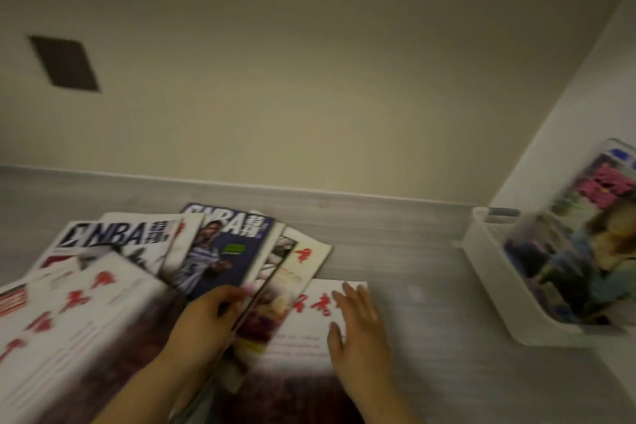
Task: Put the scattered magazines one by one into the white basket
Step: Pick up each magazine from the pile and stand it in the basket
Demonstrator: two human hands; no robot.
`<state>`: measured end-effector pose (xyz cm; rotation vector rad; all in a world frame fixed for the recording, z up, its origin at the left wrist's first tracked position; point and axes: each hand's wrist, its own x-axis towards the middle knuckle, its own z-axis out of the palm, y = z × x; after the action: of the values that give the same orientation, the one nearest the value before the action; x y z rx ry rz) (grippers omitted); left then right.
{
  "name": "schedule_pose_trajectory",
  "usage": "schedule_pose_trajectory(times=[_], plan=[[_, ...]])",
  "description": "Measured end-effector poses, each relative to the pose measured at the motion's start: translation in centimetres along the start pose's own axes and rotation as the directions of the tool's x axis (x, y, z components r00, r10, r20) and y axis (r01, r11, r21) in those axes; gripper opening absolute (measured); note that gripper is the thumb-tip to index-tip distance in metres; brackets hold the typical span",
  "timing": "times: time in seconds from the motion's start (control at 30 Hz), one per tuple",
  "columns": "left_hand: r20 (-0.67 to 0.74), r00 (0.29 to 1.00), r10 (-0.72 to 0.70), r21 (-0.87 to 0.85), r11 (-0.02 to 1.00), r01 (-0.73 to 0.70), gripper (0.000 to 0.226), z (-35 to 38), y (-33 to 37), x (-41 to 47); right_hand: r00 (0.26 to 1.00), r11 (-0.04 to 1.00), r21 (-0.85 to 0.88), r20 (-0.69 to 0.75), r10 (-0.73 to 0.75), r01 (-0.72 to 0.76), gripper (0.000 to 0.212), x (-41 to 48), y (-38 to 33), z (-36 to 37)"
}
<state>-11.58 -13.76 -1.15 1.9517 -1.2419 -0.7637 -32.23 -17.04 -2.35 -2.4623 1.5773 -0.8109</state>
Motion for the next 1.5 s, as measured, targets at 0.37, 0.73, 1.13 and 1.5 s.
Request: schedule_pose_trajectory(times=[0.37,0.73,1.13,1.5], plan=[[-0.253,0.955,-0.154,0.431,0.866,0.253,0.068,-13.2,-12.8,-1.2,0.935,0.99,-0.07,0.343,-0.093,0.125,0.047,-3.5,-8.8,6.6],[-0.121,0.915,-0.386,0.485,0.781,0.394,0.105,-17.3,-15.8,2.0,0.903,0.989,-0.07,0.421,-0.089,0.131,0.061,-3.3,-8.6,8.0],[-0.096,0.941,-0.325,0.289,0.896,0.339,0.04,-21.6,-13.7,2.6,0.893,0.994,-0.058,0.445,-0.062,0.098,0.06,-3.5,-8.0,8.5],[-0.237,0.96,0.152,0.409,0.912,-0.043,0.029,-22.2,-10.1,-0.1,0.874,0.789,0.408,0.363,0.322,-0.46,0.033,-0.2,-10.9,7.0]])
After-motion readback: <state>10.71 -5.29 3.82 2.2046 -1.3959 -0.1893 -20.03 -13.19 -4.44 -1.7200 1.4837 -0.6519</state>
